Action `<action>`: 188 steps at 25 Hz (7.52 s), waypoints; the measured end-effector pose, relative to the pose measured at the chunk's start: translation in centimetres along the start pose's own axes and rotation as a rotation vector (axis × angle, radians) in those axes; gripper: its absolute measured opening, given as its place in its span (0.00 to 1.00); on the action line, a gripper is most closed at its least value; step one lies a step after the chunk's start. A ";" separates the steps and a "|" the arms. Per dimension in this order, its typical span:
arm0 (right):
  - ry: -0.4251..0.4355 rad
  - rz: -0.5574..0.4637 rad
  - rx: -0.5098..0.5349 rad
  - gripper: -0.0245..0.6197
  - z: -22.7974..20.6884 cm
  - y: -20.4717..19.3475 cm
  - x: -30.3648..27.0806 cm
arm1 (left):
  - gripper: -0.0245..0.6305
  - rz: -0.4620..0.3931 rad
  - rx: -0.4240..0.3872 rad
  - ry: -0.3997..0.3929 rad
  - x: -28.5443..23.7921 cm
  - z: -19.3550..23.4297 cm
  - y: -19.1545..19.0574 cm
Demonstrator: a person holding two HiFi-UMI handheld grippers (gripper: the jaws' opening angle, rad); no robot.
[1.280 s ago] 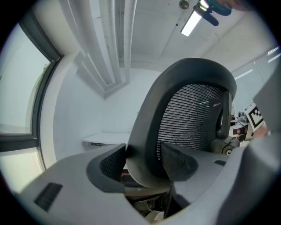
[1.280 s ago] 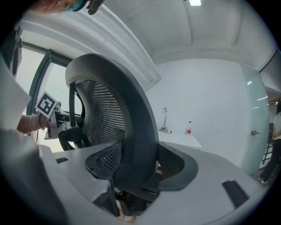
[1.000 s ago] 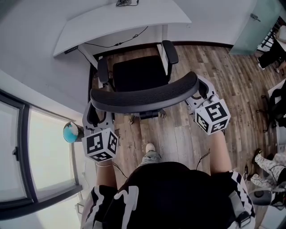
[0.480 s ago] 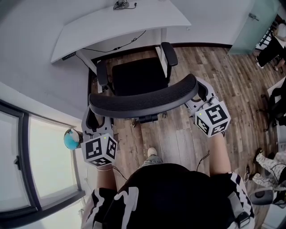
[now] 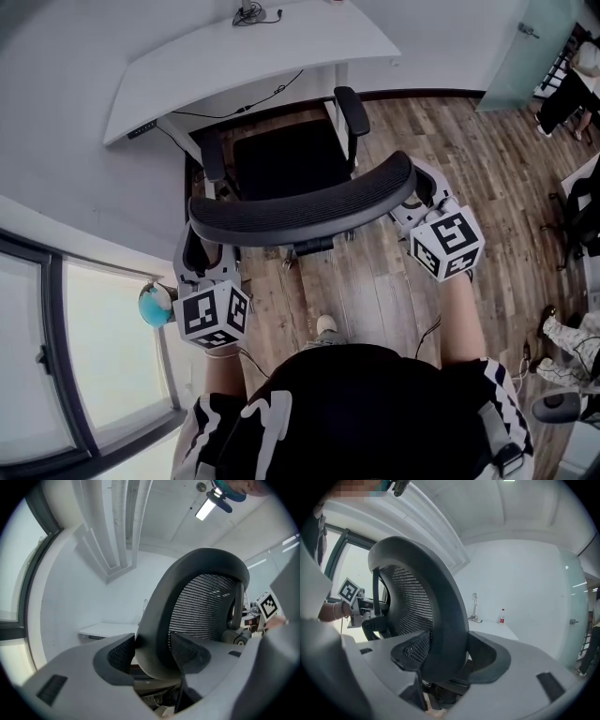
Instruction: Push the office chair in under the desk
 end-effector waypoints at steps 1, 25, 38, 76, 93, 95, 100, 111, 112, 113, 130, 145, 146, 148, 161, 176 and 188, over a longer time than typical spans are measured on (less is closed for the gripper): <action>-0.002 -0.002 -0.001 0.44 -0.1 0.0 -0.3 | 0.41 -0.001 -0.001 -0.001 -0.3 0.2 0.0; -0.054 -0.037 -0.015 0.44 -2.0 0.7 -4.9 | 0.41 0.032 -0.014 -0.046 -5.6 2.1 0.8; -0.064 -0.036 -0.027 0.44 -3.0 0.7 -7.8 | 0.41 0.029 -0.016 -0.031 -8.7 3.5 0.8; -0.054 -0.040 -0.031 0.43 -6.8 1.9 -19.0 | 0.41 0.045 -0.025 0.029 -19.4 8.6 1.0; -0.038 -0.030 -0.030 0.43 -8.2 2.5 -24.0 | 0.41 0.048 -0.026 0.049 -23.7 10.9 1.3; -0.035 -0.025 -0.030 0.43 -8.3 2.5 -24.4 | 0.41 0.049 -0.025 0.052 -24.1 11.1 1.2; -0.031 -0.024 -0.028 0.43 -8.8 2.6 -25.6 | 0.41 0.041 -0.022 0.057 -25.1 11.6 1.2; -0.012 -0.023 -0.027 0.43 -9.6 3.0 -28.5 | 0.41 0.028 -0.015 0.075 -27.3 12.9 1.3; -0.010 -0.023 -0.027 0.43 -9.7 3.0 -28.7 | 0.41 0.030 -0.014 0.074 -27.5 13.0 1.4; -0.008 -0.022 -0.026 0.43 -9.8 3.1 -29.0 | 0.41 0.029 -0.013 0.074 -27.8 13.1 1.4; 0.019 -0.020 -0.017 0.43 -11.5 3.3 -32.4 | 0.41 0.017 -0.006 0.097 -30.5 14.0 1.4; 0.034 -0.024 -0.010 0.43 -12.2 3.7 -35.5 | 0.41 0.015 -0.002 0.117 -32.8 15.5 1.4; 0.035 -0.023 -0.010 0.43 -12.2 3.7 -35.6 | 0.41 0.015 -0.001 0.119 -32.9 15.6 1.4; 0.037 -0.025 -0.010 0.44 -12.3 3.7 -35.9 | 0.41 0.017 -0.002 0.122 -33.2 15.7 1.4; 0.053 -0.027 -0.003 0.43 -12.9 4.1 -38.0 | 0.41 0.013 -0.002 0.139 -34.7 16.6 1.5; 0.078 -0.035 0.007 0.44 -13.9 4.4 -40.7 | 0.41 0.007 -0.001 0.171 -36.7 17.5 1.6; 0.094 -0.045 0.010 0.43 -14.5 4.7 -42.5 | 0.41 0.004 0.004 0.193 -37.9 18.1 1.7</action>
Point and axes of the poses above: the fingertips, and each gripper's own axes: x backward along the fingers, z to its left, y out of its top, the point moved 1 cm from there along x, backward along the fingers, and after that the axes turned 1 degree about x, right-handed, at the moved point
